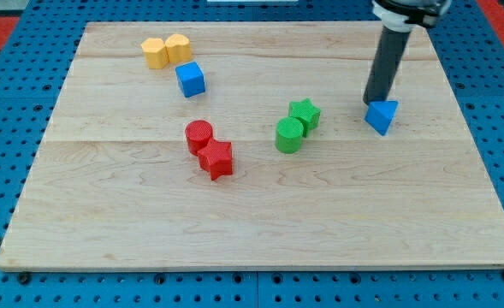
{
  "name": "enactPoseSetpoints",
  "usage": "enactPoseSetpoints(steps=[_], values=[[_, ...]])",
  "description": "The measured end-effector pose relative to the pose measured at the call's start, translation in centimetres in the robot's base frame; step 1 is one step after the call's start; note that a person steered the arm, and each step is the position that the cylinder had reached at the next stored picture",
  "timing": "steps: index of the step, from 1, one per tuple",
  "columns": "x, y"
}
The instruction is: Move the blue cube slightly right and down
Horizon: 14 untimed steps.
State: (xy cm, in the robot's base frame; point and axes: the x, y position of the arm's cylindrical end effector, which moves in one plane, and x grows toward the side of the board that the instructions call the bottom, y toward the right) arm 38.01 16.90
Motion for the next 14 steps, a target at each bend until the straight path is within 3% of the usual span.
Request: enactPoseSetpoints(steps=[1,2,3,4,5,6,8,11,12,13,14], values=[[-1.5,-6.5],[3.4,-3.1],[3.4,1.5],[2.0,1.2],[0.9,-5.7],[-5.9,-10.7],[-3.2,-20.2],[-4.0,-40.6],[-7.2,-40.9],[-6.5,-34.4],[-6.6,-31.6]])
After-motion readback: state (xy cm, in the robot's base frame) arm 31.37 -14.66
